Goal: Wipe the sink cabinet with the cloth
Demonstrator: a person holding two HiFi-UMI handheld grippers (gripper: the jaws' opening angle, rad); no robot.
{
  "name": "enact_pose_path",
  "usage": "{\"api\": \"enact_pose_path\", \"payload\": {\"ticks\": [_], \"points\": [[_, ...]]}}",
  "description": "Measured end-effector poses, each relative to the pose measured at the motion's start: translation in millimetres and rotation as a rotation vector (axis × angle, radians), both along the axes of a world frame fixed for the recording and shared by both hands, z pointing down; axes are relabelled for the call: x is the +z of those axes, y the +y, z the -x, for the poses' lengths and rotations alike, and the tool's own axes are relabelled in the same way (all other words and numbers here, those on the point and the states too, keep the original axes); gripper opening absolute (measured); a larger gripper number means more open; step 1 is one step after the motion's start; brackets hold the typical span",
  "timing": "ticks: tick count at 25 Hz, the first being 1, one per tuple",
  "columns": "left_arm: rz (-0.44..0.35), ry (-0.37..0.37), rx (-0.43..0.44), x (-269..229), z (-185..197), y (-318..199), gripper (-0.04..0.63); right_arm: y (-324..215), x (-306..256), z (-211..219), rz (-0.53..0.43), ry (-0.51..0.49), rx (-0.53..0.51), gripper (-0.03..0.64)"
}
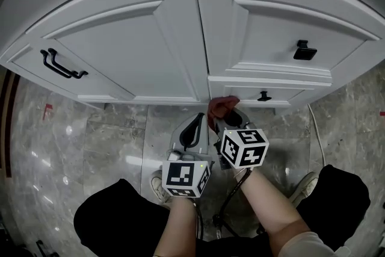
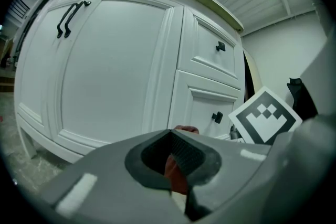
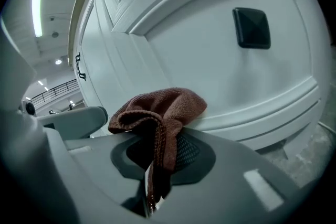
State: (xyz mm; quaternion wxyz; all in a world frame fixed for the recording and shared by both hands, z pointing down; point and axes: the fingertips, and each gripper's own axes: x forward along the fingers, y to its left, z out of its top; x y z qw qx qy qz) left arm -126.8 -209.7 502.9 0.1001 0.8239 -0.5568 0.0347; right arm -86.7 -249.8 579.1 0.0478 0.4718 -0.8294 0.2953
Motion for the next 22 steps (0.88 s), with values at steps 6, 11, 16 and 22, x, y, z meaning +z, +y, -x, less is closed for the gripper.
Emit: {"api": "enact_pose_path", "payload": {"ticks": [6, 11, 16, 22], "points": [[-0.007, 0.009, 0.017, -3, -13, -2, 0.0, -1, 9, -36, 0.019, 0.035, 0.057, 0.083], [-0.002, 0.015, 0.028, -2, -27, -5, 0.0, 0, 7, -65, 0.03, 0.041, 0.094, 0.083], [-0.001, 0.015, 0.06, -1, -51, -8, 0.0, 1, 8, -103, 0.036, 0.05, 0.141, 0.084], [-0.002, 0.01, 0.119, 0, -87, -8, 0.0, 3, 9, -153, 0.046, 0.053, 0.229, 0.084]]}}
